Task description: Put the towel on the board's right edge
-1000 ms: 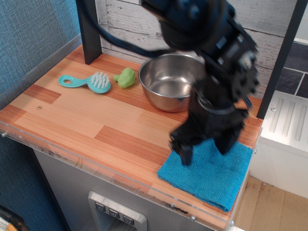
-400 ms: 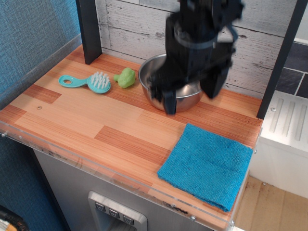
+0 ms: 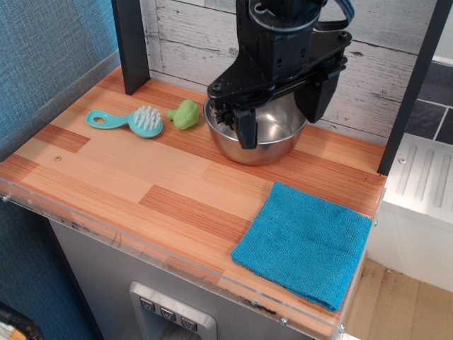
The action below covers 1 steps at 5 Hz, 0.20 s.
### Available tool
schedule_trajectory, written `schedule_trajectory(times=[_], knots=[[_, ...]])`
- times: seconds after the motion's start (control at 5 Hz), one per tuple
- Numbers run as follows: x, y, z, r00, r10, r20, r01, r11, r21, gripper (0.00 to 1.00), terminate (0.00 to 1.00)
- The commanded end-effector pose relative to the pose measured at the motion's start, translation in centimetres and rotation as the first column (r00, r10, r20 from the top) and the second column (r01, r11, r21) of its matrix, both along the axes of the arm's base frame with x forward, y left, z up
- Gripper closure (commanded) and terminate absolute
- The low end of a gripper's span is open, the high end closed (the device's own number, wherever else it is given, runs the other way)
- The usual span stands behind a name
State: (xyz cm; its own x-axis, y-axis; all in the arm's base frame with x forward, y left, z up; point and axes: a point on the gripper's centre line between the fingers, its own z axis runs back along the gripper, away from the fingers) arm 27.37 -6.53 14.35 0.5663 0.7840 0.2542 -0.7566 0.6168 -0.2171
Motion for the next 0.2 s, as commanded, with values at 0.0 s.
schedule_trajectory(times=[0.0], knots=[[-0.25,-0.11,1.37,0.999,0.001,0.048,0.0,1.0,-0.014,0.0,1.0]])
